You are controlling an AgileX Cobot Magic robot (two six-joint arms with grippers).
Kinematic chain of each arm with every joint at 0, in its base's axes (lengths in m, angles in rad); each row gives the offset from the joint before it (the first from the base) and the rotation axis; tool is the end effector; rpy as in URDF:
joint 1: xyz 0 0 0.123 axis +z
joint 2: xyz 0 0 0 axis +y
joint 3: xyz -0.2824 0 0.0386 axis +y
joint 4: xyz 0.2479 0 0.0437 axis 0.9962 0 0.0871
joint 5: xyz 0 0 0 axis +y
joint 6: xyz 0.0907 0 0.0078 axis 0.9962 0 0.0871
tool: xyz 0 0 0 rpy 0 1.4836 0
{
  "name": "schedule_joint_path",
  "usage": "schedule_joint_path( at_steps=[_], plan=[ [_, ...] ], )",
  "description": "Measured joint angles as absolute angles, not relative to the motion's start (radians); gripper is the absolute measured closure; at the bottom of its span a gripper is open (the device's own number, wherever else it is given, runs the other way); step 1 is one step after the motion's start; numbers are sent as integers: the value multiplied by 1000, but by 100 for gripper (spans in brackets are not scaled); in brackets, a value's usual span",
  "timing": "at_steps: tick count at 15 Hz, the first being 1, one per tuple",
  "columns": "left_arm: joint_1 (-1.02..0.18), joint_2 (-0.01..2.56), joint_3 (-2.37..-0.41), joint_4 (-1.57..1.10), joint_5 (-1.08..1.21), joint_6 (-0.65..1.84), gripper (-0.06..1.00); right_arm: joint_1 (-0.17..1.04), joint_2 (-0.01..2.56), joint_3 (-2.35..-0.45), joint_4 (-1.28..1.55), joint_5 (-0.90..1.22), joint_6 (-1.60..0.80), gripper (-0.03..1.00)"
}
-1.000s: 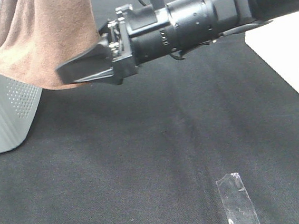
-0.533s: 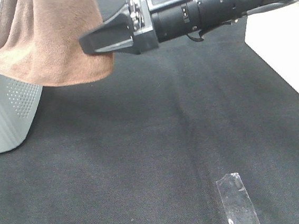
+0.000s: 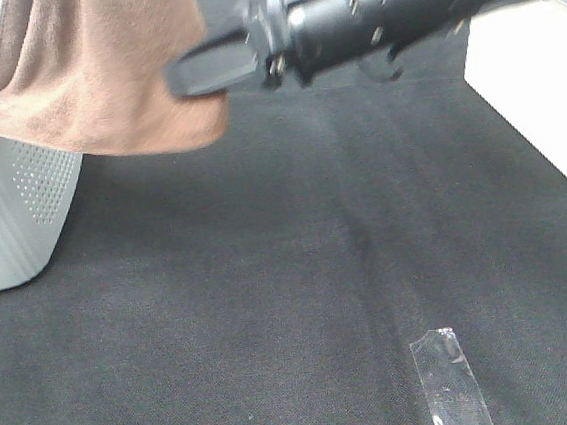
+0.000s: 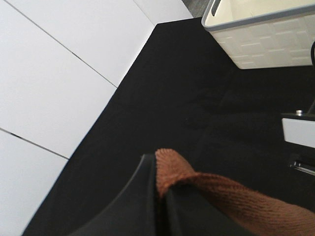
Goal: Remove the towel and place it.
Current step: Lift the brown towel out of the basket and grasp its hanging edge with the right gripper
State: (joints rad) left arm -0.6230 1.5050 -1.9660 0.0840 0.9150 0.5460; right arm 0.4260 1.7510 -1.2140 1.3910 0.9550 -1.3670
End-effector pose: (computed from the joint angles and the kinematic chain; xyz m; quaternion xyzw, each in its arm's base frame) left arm 0.2531 -0.1744 0.5242 0.4563 0.6855 0.0201 0.5670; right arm 0.3025 0.2177 0.2698 -0.3944 0.7319 0.4631 0.3069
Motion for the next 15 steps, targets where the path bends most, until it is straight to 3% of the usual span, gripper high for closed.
schedule_joint_path(
  at_steps=[4, 8, 11, 15],
  plan=[
    [-623, 1514, -1966, 84, 858, 453, 94, 404, 1623, -1431, 903, 933, -840, 96],
    [-622, 1574, -1966, 93, 706, 446, 94, 404, 1627, -1844, 263, 1161, -365, 96],
    [-586, 1612, -1966, 97, 585, 445, 94, 401, 1664, -2089, -7, 1209, -301, 96],
    [-507, 1635, -1966, 107, 464, 503, 94, 401, 1674, -2162, -137, 1178, -393, 96]
  ],
)
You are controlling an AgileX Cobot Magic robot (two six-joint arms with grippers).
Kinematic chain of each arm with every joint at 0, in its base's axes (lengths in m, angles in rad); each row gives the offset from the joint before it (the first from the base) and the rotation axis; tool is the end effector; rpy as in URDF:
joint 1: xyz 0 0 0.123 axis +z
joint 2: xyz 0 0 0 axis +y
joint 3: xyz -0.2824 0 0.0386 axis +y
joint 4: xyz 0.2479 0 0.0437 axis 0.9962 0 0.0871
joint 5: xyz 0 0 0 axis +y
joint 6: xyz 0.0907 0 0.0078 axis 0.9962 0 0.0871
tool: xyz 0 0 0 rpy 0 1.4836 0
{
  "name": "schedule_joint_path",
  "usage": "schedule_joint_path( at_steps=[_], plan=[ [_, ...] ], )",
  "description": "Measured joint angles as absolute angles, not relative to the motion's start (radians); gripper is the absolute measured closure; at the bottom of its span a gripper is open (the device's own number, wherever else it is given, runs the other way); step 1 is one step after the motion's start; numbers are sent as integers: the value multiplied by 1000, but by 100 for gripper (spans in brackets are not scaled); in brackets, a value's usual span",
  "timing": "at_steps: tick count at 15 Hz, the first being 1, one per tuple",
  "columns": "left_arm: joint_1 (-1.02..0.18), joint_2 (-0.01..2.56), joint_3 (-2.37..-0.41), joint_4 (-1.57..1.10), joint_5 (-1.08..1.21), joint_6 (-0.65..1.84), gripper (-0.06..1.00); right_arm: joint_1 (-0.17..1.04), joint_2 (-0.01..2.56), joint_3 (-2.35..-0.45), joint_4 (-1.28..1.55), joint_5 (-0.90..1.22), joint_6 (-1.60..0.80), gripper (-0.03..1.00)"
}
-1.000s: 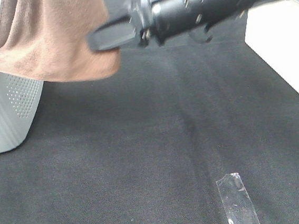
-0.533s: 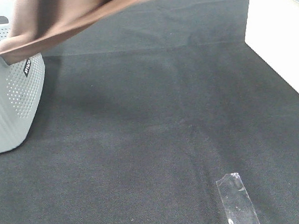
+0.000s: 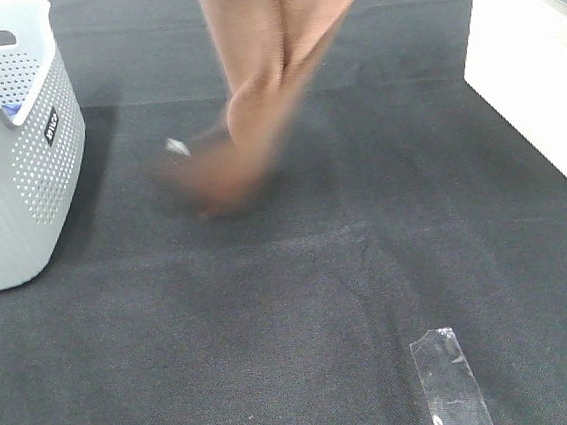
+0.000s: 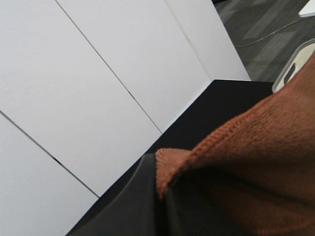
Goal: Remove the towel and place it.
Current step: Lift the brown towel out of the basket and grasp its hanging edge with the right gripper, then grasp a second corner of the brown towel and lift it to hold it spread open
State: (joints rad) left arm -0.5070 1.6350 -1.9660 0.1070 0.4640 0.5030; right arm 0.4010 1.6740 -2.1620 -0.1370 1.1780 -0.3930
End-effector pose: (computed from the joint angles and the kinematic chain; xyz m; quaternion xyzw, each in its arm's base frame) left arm 0.3236 -0.1747 0.5202 0.3651 0.6232 0.0490 0.6898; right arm 0.3179 0.1223 0.5037 -0.3357 0.8168 -0.0663 0.4645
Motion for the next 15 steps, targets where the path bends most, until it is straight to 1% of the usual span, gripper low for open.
schedule_joint_path(
  at_steps=[1, 5, 6, 10, 11, 14, 15],
  plan=[
    [-501, 1638, -1966, 107, 452, 511, 94, 401, 1674, -2162, -142, 1145, -405, 96],
    [-448, 1683, -1966, 108, 313, 545, 94, 401, 1684, -2162, -163, 837, -445, 96],
    [-434, 1691, -1966, 108, 265, 547, 94, 401, 1686, -2162, -171, 791, -452, 96],
    [-424, 1721, -1966, 117, 142, 571, 94, 401, 1730, -2166, -176, 747, -556, 96],
    [-406, 1744, -1966, 117, 102, 574, 94, 401, 1768, -2166, -177, 718, -573, 96],
    [-355, 1770, -1966, 98, 74, 574, 94, 401, 1812, -2166, -178, 617, -578, 96],
    [-335, 1781, -1966, 79, 48, 574, 94, 401, 1829, -2166, -178, 556, -574, 96]
  ],
)
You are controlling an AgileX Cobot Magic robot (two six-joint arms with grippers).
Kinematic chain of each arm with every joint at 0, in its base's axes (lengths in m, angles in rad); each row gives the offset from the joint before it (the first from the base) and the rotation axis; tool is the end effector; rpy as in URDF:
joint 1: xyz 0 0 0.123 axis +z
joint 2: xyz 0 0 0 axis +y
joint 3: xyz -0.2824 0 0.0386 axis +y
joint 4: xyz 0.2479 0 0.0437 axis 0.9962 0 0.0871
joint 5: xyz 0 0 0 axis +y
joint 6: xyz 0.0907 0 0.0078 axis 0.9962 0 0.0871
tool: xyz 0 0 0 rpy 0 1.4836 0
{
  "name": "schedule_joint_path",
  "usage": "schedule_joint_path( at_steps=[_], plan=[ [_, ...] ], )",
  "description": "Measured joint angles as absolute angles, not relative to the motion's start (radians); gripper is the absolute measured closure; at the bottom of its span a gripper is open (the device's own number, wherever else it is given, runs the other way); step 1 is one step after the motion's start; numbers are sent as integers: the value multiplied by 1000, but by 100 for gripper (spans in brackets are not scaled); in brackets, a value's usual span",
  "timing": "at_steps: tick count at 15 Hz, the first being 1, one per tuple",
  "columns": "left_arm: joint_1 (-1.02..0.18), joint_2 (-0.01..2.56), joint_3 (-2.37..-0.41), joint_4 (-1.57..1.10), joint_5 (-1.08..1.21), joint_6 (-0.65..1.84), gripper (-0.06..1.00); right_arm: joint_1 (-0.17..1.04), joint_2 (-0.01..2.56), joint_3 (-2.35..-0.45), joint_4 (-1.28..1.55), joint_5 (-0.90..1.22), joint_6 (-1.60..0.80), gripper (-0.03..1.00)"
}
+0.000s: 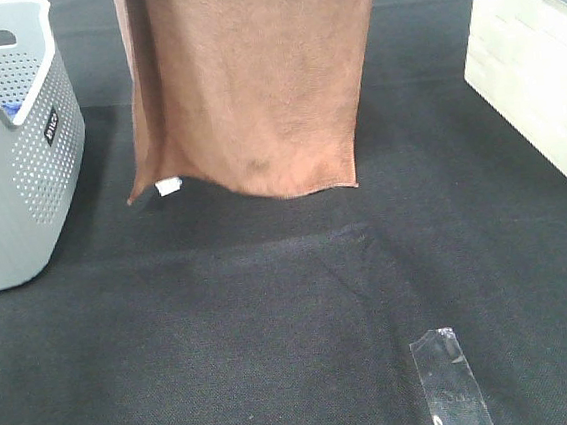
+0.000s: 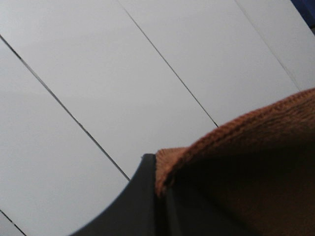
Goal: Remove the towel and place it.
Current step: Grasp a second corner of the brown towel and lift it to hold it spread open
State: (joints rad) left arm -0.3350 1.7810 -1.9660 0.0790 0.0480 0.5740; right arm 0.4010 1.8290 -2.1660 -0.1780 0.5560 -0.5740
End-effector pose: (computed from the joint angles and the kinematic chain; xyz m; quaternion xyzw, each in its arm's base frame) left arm 0.3978 -0.1381 0.4998 0.2943 0.5497 0.1249 0.7718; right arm 0.3890 0.1556 0.4980 -0.3738 0.6498 -0.1414 0.6466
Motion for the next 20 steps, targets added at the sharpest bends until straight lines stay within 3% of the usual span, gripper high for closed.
schedule_joint_path(
  at_steps=[9, 20],
  plan=[
    [-291, 1998, -1966, -42, -592, 572, 94, 389, 1967, -2166, -178, 124, -526, 96],
    [-206, 2097, -2040, 19, -604, 412, 94, 372, 2046, -2167, -141, -162, -486, 96]
  ],
)
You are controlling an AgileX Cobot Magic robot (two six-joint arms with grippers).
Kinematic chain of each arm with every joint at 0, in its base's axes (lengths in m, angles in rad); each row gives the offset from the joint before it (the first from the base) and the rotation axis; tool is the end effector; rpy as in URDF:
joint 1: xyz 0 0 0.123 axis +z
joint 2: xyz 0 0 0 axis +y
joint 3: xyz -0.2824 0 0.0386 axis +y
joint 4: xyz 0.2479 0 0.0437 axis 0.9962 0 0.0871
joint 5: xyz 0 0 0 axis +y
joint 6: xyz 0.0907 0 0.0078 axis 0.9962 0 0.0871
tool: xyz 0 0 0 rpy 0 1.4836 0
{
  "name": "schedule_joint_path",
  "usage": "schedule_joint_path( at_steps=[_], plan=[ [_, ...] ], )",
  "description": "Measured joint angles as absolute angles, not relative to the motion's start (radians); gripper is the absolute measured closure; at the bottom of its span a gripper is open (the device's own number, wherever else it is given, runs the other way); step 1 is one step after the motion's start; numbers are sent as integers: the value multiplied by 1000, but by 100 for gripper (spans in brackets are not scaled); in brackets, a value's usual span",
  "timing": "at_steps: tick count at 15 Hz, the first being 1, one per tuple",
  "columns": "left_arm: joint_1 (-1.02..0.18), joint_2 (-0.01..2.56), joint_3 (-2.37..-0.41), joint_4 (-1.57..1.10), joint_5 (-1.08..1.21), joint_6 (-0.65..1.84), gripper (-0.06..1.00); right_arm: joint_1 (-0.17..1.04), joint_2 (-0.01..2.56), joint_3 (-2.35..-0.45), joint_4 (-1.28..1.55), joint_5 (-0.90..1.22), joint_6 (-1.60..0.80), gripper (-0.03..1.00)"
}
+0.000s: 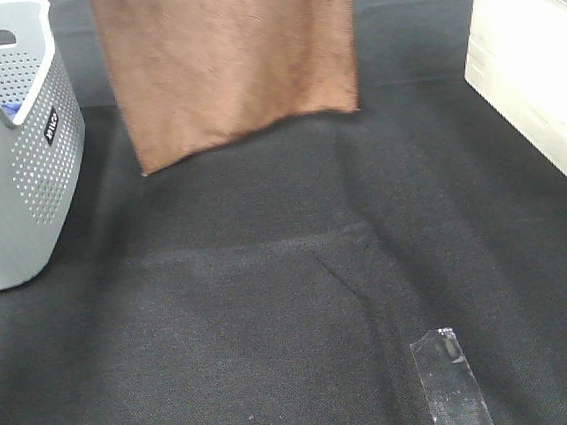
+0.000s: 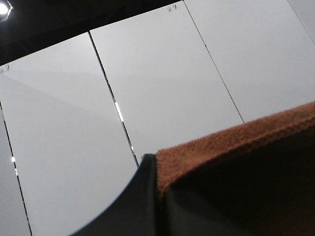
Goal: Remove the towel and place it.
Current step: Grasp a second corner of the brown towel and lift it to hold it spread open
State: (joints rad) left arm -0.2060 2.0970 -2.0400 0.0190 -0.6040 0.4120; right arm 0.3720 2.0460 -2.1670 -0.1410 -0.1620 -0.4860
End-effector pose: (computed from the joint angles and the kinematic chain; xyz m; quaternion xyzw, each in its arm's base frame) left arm 0.4879 -0.1029 0.4311 0.1452 0.4274 0.0963 0.8871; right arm 0.4551 0.1797 0.4624 -0.2786 0.4922 -0.0978 0.8189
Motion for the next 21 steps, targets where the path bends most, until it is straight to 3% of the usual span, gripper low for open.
schedule_joint_path(
  at_steps=[8, 16, 21],
  plan=[
    [-204, 2443, -2609, 85, -425, 339, 94, 300, 2150, -2261, -123, -232, -427, 96],
    [-208, 2468, -2652, 127, -360, 335, 94, 287, 2179, -2296, -123, -217, -327, 96],
    [-230, 2464, -2654, 205, -115, 229, 94, 282, 2170, -2296, -65, 95, -282, 96]
  ],
)
